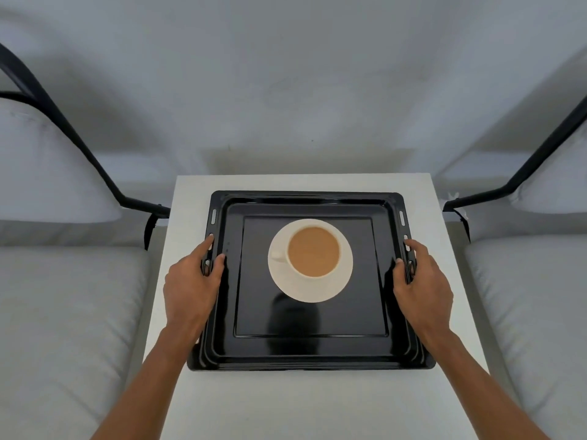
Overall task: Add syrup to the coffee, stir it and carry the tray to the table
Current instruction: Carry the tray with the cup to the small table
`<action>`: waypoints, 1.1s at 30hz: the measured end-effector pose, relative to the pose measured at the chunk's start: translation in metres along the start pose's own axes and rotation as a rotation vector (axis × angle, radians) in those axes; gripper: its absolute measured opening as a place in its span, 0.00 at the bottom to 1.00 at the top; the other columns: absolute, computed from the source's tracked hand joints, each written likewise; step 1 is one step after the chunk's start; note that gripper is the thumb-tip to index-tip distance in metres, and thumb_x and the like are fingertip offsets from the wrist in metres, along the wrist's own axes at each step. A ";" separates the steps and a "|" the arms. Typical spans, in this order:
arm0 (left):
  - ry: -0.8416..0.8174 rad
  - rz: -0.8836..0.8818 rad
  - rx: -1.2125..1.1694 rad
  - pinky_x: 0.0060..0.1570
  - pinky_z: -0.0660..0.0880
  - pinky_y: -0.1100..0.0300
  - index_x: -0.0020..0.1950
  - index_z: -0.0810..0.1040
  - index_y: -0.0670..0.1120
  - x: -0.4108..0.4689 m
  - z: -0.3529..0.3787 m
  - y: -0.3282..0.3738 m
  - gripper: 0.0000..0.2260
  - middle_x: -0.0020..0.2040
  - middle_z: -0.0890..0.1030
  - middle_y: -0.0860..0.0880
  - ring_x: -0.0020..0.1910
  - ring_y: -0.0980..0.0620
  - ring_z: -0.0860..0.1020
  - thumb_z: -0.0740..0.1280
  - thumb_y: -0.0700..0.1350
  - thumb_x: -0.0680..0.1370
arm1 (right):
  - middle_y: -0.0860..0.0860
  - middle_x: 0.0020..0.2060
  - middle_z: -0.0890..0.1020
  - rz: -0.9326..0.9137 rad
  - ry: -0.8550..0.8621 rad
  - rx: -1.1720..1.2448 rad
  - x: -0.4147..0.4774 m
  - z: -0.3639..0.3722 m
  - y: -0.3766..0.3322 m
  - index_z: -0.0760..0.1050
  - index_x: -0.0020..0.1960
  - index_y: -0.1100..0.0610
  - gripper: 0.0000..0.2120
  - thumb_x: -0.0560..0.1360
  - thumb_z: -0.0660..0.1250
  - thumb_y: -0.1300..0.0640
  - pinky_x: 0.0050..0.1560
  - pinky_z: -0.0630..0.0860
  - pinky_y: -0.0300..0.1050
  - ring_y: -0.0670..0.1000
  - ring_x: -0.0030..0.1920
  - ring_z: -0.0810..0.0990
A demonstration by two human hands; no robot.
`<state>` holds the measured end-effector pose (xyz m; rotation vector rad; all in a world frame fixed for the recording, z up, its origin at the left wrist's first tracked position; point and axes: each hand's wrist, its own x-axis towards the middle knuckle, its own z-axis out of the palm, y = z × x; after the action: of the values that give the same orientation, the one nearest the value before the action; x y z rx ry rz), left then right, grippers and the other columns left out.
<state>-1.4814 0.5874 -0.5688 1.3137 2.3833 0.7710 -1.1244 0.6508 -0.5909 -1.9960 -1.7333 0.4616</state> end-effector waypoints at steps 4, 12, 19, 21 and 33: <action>-0.005 0.001 0.029 0.36 0.69 0.59 0.71 0.78 0.49 0.006 0.004 0.001 0.20 0.26 0.69 0.59 0.26 0.61 0.69 0.71 0.49 0.80 | 0.56 0.49 0.84 -0.009 0.008 -0.010 0.009 0.001 0.000 0.70 0.71 0.52 0.18 0.82 0.66 0.56 0.44 0.74 0.48 0.53 0.42 0.78; 0.014 0.012 0.059 0.37 0.68 0.57 0.72 0.77 0.49 0.011 0.011 0.002 0.20 0.26 0.69 0.56 0.26 0.57 0.69 0.70 0.49 0.80 | 0.55 0.47 0.83 -0.020 0.007 -0.010 0.023 0.005 0.003 0.70 0.70 0.52 0.18 0.81 0.66 0.55 0.44 0.74 0.48 0.53 0.42 0.77; 0.016 -0.002 0.132 0.39 0.69 0.54 0.75 0.74 0.50 0.008 0.014 0.004 0.21 0.38 0.78 0.46 0.36 0.49 0.73 0.67 0.50 0.82 | 0.58 0.52 0.83 -0.035 -0.016 -0.025 0.024 0.004 0.000 0.69 0.70 0.53 0.17 0.82 0.65 0.55 0.44 0.72 0.47 0.52 0.41 0.75; 0.012 0.005 0.152 0.39 0.70 0.54 0.76 0.73 0.50 0.007 0.015 0.005 0.21 0.39 0.79 0.46 0.37 0.49 0.73 0.66 0.50 0.82 | 0.58 0.55 0.82 -0.036 -0.027 -0.036 0.024 0.003 -0.001 0.68 0.71 0.54 0.18 0.82 0.65 0.55 0.45 0.72 0.47 0.51 0.42 0.75; -0.168 0.019 0.395 0.41 0.80 0.45 0.81 0.64 0.52 -0.034 -0.014 0.006 0.27 0.62 0.72 0.37 0.48 0.37 0.81 0.65 0.51 0.82 | 0.62 0.67 0.71 -0.009 -0.166 -0.238 -0.007 -0.022 -0.013 0.63 0.76 0.58 0.25 0.81 0.64 0.57 0.48 0.78 0.57 0.63 0.62 0.73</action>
<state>-1.4668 0.5572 -0.5538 1.4801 2.4664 0.1844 -1.1244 0.6429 -0.5654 -2.1645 -1.9783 0.4471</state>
